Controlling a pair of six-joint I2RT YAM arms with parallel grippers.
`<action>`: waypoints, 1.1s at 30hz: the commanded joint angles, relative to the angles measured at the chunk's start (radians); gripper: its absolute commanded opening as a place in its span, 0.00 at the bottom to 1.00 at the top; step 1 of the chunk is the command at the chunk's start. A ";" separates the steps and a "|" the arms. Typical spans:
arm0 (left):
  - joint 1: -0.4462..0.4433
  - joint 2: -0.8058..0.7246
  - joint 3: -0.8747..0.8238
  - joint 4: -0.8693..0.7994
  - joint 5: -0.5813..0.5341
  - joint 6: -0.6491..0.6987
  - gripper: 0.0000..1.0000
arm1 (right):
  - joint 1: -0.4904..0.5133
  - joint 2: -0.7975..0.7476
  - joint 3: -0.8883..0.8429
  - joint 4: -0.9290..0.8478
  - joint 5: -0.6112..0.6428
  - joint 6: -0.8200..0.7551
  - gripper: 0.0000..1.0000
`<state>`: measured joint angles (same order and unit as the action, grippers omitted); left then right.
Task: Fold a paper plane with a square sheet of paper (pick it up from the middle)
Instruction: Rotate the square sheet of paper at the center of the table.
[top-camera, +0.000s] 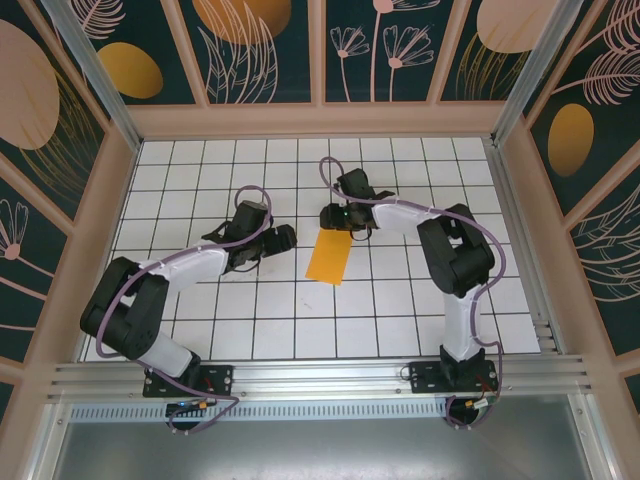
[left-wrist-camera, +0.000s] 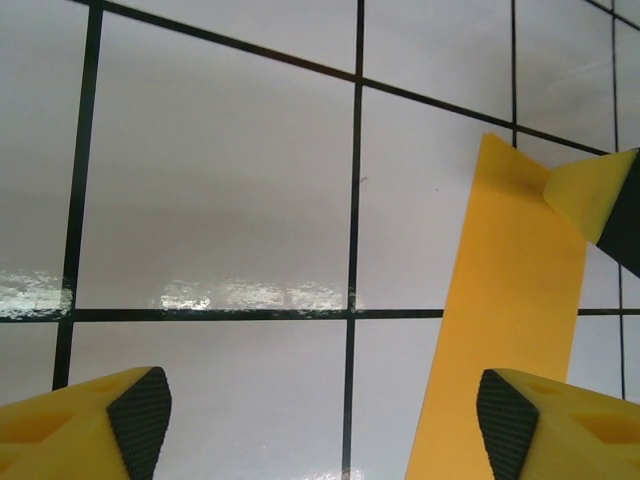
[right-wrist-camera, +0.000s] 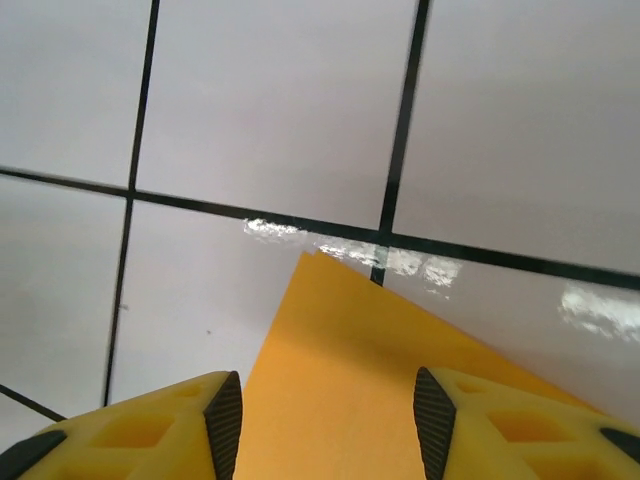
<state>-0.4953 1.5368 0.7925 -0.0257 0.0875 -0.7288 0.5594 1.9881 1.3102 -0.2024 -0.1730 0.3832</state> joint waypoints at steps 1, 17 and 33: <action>0.006 -0.029 -0.014 0.032 -0.025 -0.003 0.86 | 0.027 -0.108 -0.053 -0.043 0.075 0.135 0.52; 0.007 -0.055 -0.058 0.035 -0.052 -0.048 0.99 | 0.102 0.043 -0.046 -0.049 0.070 0.113 0.48; 0.006 -0.036 -0.175 0.212 0.304 -0.132 0.84 | 0.072 -0.096 -0.082 0.014 0.055 0.063 0.42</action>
<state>-0.4953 1.5005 0.6312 0.1177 0.3061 -0.8356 0.6418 1.9446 1.2190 -0.1726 -0.1982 0.4278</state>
